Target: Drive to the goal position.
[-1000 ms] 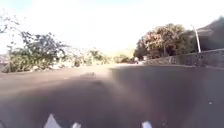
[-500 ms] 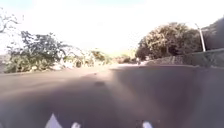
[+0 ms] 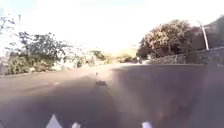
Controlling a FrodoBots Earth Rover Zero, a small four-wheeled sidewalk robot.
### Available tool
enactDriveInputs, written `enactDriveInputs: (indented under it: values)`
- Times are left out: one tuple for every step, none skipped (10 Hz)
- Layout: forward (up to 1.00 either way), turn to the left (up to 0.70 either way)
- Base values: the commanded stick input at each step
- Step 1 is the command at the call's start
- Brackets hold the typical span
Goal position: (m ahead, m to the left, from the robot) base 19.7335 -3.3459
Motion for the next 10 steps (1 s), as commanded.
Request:
enactDriveInputs:
  values:
    - [0.85, 0.0]
    - [0.85, 0.0]
    - [0.85, 0.0]
    - [0.85, 0.0]
    - [0.85, 0.0]
    - [0.85, 0.0]
    - [0.85, 0.0]
    - [0.85, 0.0]
    - [0.85, 0.0]
    - [0.85, 0.0]
